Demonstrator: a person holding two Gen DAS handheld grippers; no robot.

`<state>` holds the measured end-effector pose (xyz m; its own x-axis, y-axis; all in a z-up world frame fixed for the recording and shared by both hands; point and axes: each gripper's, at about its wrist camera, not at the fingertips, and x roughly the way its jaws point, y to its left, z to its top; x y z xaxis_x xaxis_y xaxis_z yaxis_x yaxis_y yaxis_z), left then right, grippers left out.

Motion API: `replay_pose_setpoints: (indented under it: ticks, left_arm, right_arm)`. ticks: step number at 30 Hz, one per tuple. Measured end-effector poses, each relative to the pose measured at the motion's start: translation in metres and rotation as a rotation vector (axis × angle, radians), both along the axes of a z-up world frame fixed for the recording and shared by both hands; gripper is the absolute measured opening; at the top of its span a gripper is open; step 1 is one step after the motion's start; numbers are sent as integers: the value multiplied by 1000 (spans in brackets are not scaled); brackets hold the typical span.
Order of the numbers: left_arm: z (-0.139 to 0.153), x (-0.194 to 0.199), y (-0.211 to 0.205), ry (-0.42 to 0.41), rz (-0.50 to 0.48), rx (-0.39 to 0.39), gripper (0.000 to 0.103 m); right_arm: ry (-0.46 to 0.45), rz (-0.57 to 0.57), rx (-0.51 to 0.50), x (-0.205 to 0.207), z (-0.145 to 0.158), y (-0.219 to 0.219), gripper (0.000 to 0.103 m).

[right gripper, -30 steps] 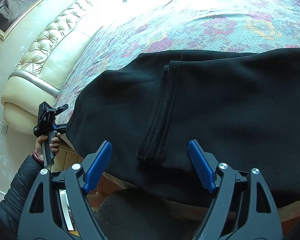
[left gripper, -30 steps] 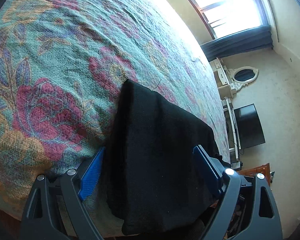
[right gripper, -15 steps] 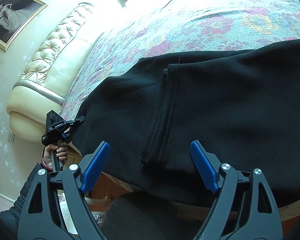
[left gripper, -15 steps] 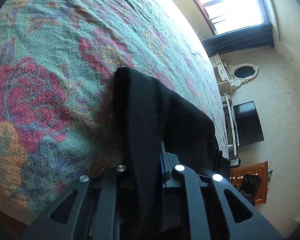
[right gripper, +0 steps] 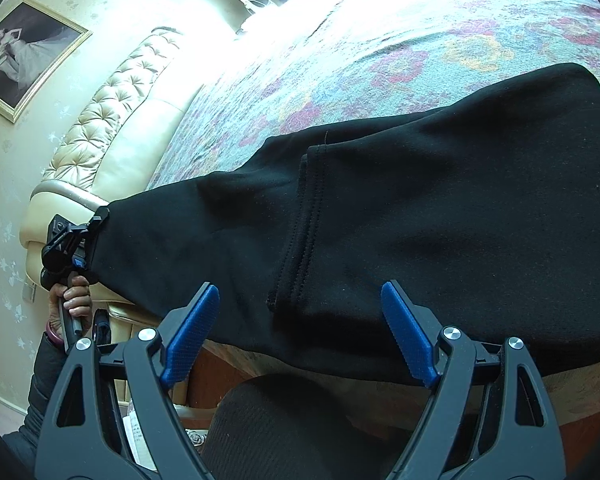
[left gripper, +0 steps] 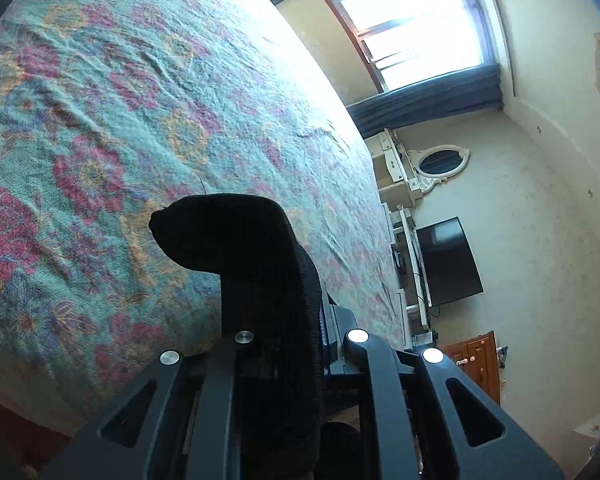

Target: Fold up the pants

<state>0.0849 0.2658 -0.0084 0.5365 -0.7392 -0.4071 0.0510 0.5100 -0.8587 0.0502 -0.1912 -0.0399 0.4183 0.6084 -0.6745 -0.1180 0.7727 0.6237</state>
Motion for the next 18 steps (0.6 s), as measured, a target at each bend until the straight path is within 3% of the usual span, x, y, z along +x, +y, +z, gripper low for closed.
replay_pose_setpoints:
  ticks: [10,14,18]
  left_arm:
    - [78,6,-119,-123,-154,67,13]
    - [93,3,-171,-158,-225,108,13]
    - [90,8,-214,-140,-268,90,14]
  right_arm:
    - [-19,-50,51,-16,9,-28,83]
    - [-24,-77,80,-23,11,-41,83]
    - [-30,-104,99,-29,10,-55,83]
